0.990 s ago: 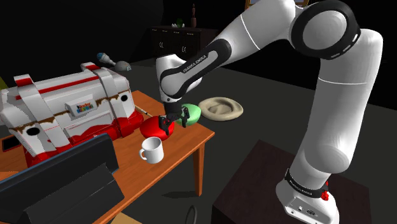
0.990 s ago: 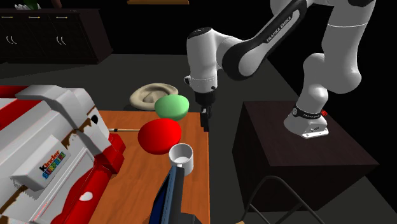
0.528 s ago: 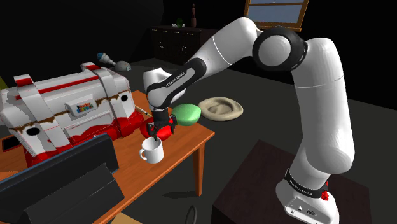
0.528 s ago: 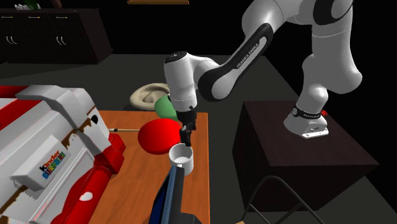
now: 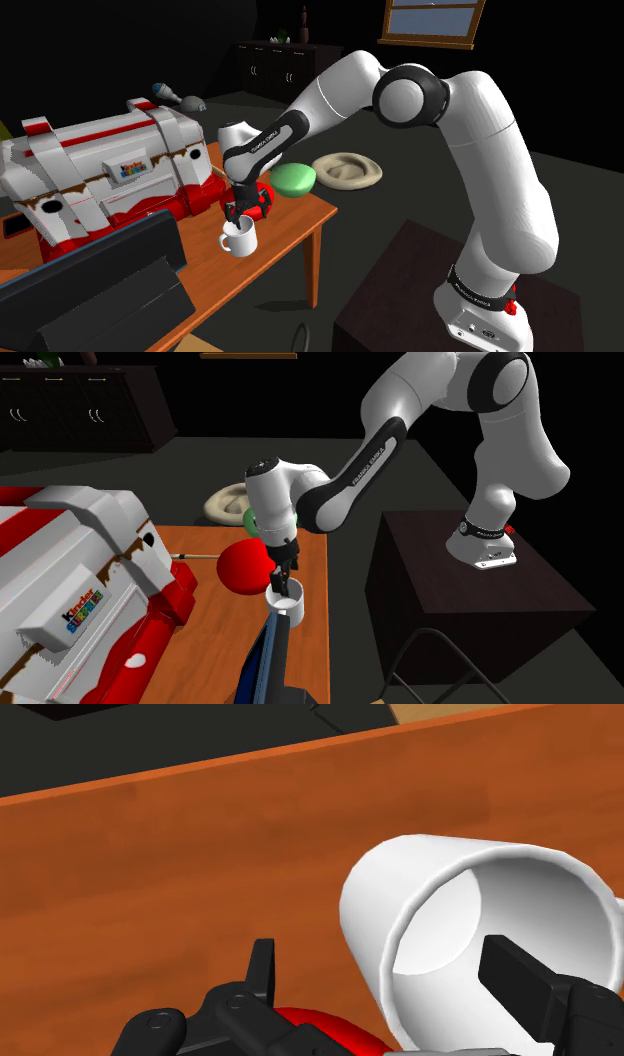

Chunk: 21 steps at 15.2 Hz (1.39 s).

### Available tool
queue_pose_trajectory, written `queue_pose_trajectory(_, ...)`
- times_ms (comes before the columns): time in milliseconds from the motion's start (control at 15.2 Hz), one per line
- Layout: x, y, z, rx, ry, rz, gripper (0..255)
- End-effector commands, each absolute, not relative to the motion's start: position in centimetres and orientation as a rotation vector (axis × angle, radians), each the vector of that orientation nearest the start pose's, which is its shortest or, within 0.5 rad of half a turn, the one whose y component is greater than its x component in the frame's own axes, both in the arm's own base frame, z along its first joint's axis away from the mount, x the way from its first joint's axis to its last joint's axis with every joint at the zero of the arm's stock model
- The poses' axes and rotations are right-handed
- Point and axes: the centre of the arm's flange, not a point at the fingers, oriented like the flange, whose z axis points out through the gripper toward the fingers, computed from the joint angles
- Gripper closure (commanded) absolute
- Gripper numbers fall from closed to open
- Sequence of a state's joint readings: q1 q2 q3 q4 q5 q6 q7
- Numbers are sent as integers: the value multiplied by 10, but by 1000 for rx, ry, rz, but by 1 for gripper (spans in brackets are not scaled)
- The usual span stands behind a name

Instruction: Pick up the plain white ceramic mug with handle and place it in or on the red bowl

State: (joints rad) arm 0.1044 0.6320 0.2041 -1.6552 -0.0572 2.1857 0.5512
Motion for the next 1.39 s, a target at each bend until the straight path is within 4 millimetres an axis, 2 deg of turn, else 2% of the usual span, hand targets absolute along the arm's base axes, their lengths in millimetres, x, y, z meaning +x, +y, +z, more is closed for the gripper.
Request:
queue_pose_trajectory(0, 647, 190, 231, -3081, 373, 173, 0)
queue_pose_trajectory(66, 646, 190, 222, -3081, 373, 173, 0)
queue_pose_trajectory(594, 646, 190, 222, -3081, 373, 173, 0)
queue_pose_trajectory(660, 646, 190, 222, -3081, 373, 173, 255)
queue_pose_trajectory(1254, 646, 190, 222, -3081, 373, 173, 255)
queue_pose_trajectory(1320, 646, 190, 228, -3081, 373, 173, 255)
